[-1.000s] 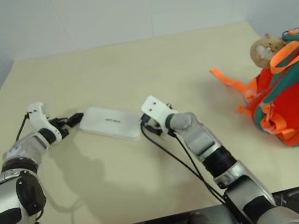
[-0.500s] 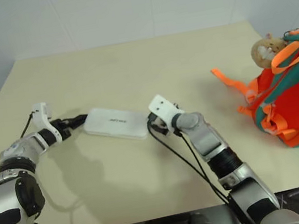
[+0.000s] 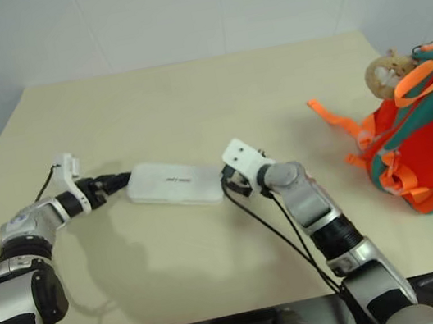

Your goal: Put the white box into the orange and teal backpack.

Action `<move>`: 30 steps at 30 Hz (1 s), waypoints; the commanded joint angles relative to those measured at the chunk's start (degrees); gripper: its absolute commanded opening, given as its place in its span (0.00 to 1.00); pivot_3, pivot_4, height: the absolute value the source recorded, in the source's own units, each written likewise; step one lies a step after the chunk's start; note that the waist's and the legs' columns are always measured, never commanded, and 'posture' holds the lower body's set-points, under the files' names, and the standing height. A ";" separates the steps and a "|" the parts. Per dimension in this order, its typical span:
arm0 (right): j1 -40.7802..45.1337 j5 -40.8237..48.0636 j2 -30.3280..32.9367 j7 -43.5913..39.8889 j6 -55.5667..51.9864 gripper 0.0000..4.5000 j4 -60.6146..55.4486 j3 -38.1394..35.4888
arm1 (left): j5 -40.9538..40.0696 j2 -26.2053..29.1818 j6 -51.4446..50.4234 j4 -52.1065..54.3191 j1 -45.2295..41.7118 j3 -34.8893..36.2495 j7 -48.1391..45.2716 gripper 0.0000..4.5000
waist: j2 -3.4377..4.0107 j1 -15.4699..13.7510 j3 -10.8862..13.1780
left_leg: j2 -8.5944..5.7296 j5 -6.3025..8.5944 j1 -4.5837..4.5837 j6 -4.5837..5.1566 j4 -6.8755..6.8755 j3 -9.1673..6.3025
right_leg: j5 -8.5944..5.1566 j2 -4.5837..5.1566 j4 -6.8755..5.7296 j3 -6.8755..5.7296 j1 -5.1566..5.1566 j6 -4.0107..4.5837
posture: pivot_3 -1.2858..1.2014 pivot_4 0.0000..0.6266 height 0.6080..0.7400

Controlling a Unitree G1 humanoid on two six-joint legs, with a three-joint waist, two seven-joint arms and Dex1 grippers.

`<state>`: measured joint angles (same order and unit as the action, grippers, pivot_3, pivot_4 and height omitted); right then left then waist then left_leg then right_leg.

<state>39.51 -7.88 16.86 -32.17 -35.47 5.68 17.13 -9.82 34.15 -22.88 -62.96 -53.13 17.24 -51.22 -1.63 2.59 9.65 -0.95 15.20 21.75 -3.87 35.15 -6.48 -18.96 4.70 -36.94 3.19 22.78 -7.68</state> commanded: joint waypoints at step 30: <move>-3.40 1.87 4.72 -9.06 -0.60 1.00 -12.57 2.40 | -13.46 -8.12 -31.37 52.34 32.35 -4.58 5.57 0.99 | 0.39 -0.98 -0.23 | 0.03 0.25 -0.54 0.31 -0.02 0.19 | 0.00 0.07 0.53 0.16 -0.48 0.00 | 0.52 0.24 1.00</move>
<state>35.12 -8.38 24.00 -38.52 -38.74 -1.83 15.74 -21.04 29.14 -50.10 -8.58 -23.53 18.20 -43.98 -1.24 1.62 9.42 -0.91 15.45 21.21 -3.56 35.13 -6.28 -18.97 4.77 -36.41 3.35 22.30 -7.68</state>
